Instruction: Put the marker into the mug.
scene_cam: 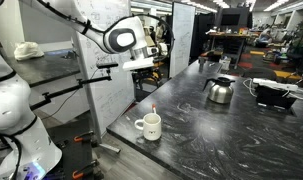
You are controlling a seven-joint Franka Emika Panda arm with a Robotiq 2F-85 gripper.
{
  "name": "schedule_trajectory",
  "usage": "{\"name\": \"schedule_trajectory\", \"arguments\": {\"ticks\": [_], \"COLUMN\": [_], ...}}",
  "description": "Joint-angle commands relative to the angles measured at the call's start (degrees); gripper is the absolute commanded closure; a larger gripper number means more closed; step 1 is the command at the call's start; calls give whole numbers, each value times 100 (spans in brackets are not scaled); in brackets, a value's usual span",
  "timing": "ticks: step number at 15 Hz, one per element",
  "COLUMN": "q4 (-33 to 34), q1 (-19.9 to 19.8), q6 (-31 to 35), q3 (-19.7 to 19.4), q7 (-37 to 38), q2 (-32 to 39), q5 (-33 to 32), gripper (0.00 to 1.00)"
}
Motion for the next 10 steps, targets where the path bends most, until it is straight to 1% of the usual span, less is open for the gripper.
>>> {"name": "schedule_trajectory", "arguments": {"ticks": [1, 5, 6, 10], "q4": [273, 607, 342, 387], "q1": [-130, -206, -230, -284], "q6": [-77, -253, -32, -32], "q3": [298, 520, 554, 612], "q7": [-259, -335, -206, -205], "q2": [504, 1068, 875, 951], "q5": [-149, -309, -166, -173], "gripper": [0, 0, 0, 0]}}
